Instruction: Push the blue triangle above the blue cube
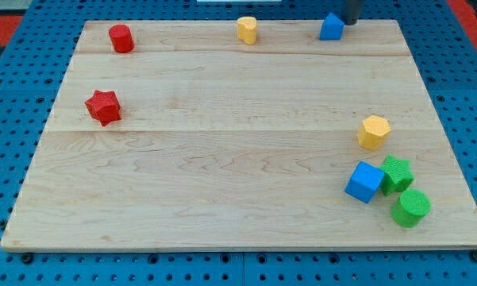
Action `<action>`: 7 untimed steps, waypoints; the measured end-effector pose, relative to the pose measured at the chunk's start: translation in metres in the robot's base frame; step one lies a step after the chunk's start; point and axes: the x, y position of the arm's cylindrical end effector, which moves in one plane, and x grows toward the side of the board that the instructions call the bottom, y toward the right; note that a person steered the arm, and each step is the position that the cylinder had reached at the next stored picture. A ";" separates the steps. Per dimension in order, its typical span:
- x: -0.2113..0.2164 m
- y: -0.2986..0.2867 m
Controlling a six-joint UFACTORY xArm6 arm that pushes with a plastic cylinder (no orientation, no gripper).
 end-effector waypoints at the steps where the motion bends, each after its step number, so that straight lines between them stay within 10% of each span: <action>1: 0.000 -0.051; 4: 0.133 0.011; 7: 0.242 -0.044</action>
